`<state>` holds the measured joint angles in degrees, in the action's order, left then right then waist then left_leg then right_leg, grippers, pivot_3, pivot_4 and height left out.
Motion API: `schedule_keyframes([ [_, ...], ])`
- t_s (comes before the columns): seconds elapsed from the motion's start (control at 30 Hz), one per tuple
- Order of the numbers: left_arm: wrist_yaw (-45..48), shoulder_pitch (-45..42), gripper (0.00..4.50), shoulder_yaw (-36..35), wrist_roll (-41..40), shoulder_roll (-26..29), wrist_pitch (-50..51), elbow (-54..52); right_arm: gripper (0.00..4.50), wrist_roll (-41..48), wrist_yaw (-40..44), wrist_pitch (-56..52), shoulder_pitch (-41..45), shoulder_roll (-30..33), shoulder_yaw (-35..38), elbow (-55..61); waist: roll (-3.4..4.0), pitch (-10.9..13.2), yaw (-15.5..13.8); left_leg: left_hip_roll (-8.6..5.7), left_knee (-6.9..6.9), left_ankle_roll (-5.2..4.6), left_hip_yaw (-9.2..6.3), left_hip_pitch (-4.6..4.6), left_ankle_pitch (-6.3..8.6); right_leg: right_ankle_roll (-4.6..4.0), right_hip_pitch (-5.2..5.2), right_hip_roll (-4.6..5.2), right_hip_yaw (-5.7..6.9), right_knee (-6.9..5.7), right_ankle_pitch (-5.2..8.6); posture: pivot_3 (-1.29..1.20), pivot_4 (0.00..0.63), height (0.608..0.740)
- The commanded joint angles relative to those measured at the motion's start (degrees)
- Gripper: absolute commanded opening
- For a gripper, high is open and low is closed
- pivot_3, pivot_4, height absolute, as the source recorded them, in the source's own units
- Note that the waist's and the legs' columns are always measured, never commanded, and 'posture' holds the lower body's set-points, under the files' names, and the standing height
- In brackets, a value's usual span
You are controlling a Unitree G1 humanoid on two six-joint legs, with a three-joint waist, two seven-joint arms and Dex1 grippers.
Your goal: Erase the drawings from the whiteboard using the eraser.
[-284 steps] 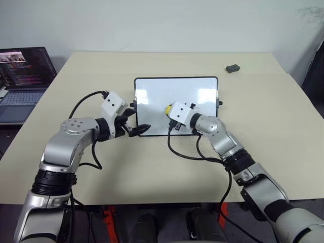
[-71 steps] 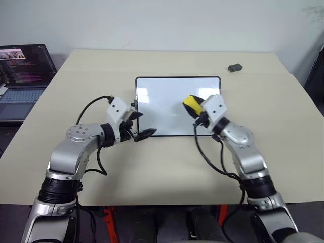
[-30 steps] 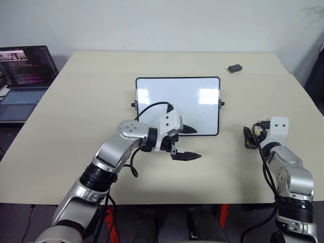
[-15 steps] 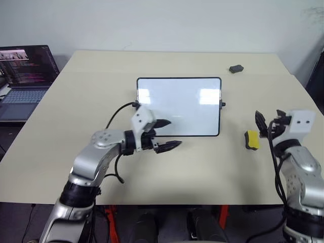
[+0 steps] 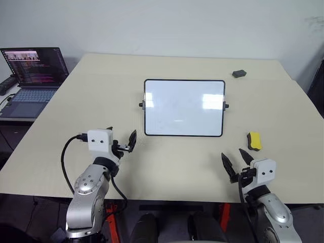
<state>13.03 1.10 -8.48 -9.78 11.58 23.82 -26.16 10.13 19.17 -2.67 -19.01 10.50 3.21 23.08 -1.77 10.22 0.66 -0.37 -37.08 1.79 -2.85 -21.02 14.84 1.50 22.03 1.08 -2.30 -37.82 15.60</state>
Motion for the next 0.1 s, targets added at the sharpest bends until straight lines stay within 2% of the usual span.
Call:
schedule_keyframes([
  [0.03,-0.67,0.57,4.50,1.55,0.89,-0.36,-1.95,-0.24,3.53,-0.04,-0.71,1.81,1.18,0.28,1.21,-0.86,-0.03,-0.03,-0.15,-0.02,0.09,0.03,0.01,-0.01,0.03,0.03,0.06,0.00,-0.01,0.00,-0.02,0.00,0.150,0.740],
  [0.1,-1.07,0.94,4.50,1.74,0.97,-0.54,-2.13,-0.46,3.53,0.34,-0.79,1.75,1.91,0.80,2.16,-2.43,-0.02,-0.04,-0.18,0.02,0.19,0.13,-0.03,-0.18,0.09,0.28,0.28,-0.05,0.03,-0.06,-0.16,0.00,0.150,0.740],
])
